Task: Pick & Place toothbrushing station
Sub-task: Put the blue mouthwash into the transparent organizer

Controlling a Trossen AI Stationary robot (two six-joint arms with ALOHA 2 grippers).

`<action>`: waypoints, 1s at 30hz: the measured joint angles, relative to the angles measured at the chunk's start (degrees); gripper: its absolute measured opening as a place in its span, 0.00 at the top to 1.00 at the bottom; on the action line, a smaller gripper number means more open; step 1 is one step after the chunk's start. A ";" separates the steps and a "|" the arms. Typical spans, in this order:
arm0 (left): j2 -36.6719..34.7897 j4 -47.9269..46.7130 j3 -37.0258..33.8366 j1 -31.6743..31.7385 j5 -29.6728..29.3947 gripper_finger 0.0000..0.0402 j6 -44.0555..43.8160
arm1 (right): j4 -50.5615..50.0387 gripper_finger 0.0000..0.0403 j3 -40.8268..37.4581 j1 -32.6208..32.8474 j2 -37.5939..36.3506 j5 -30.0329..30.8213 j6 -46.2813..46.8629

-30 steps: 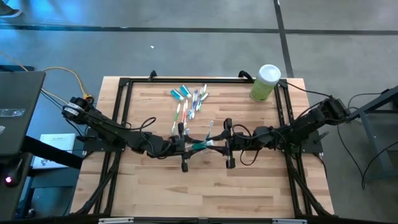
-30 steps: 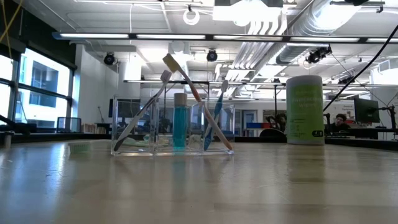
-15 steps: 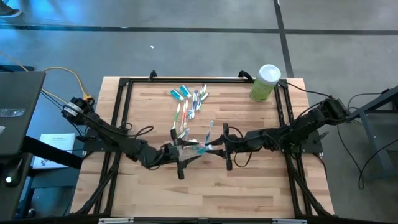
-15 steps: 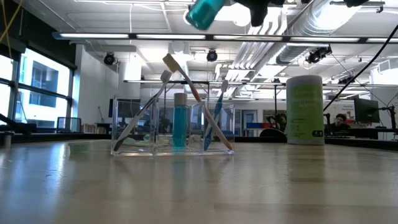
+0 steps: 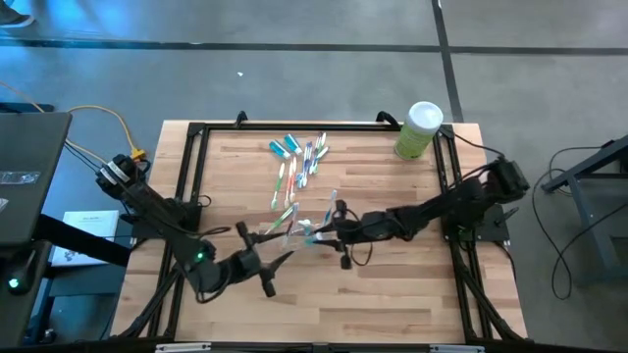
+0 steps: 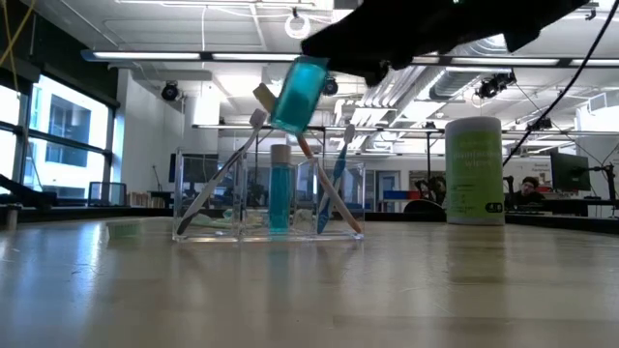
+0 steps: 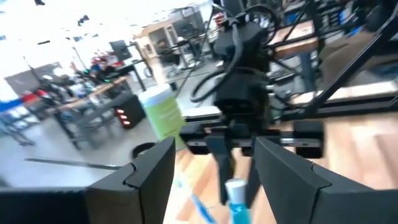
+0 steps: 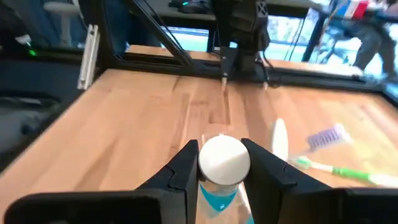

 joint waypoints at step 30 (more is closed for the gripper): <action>0.00 -0.90 0.00 -1.93 -5.94 0.47 3.15 | -12.61 0.78 5.45 -2.65 4.76 7.80 0.16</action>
